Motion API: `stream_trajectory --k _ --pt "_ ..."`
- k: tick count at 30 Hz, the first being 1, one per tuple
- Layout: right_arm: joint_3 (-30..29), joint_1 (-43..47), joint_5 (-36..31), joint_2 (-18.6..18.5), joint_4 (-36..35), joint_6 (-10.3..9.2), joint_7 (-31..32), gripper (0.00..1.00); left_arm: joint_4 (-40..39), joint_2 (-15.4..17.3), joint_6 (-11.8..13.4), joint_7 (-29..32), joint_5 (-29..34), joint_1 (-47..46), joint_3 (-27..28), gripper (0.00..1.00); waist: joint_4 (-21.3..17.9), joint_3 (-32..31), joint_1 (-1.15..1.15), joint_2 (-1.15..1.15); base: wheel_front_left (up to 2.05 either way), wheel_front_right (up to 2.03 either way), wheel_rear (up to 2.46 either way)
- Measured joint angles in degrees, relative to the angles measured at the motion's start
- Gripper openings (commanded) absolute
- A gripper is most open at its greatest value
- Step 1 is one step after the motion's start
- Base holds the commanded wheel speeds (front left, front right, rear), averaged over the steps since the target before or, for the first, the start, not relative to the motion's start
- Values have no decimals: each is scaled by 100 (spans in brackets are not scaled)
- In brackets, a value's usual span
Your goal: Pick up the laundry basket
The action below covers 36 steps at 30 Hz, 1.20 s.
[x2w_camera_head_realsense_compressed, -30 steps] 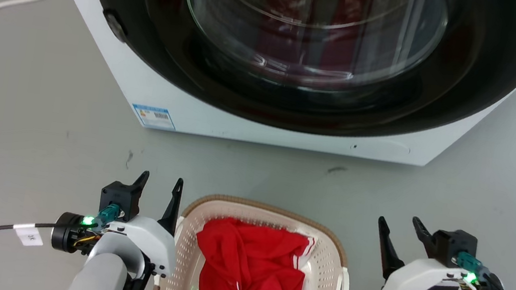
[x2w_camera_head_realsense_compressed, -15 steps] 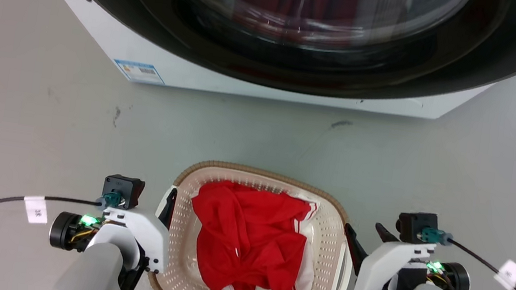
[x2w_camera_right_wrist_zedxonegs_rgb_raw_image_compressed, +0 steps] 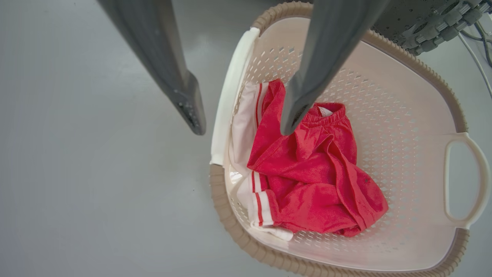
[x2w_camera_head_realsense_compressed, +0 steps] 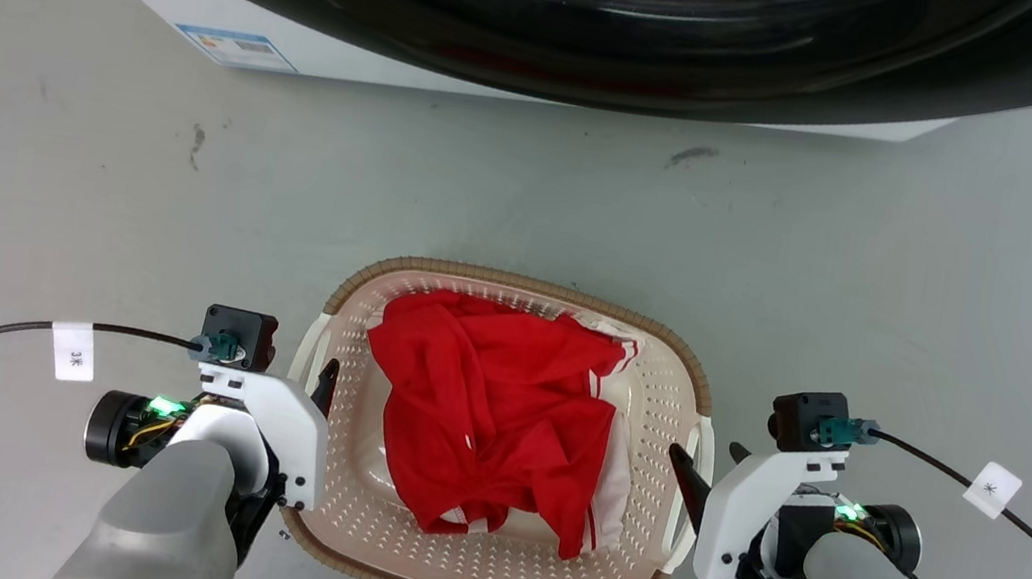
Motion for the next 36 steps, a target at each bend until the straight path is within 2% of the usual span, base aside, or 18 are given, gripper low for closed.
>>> stream_trajectory --k 12,25,26,27,28,29,36 --pt "684 -349 767 0 187 0 151 100 151 98 0 260 -382 -442 -310 100 -34 610 0 0 0 0 0" --pt "1222 -875 1259 0 485 0 167 100 201 158 0 479 -734 -845 -578 100 18 1235 0 0 0 0 0" --pt "1250 -884 1304 0 509 0 166 91 203 153 0 493 -767 -849 -610 100 22 1260 0 0 0 0 0" --pt "1262 -901 1351 0 534 0 166 42 205 149 0 494 -801 -850 -641 94 27 1285 0 0 0 0 0" --pt "1288 -924 1388 0 549 0 163 0 205 143 0 515 -835 -853 -676 39 31 1303 0 0 0 0 0" --pt "1312 -947 1443 0 549 0 164 0 204 135 0 538 -873 -859 -704 0 34 1319 -1 0 0 0 0" --pt "1549 -1003 1673 -24 584 -10 88 0 177 188 -12 599 -1138 -859 -925 0 38 1360 -1 0 0 0 0"
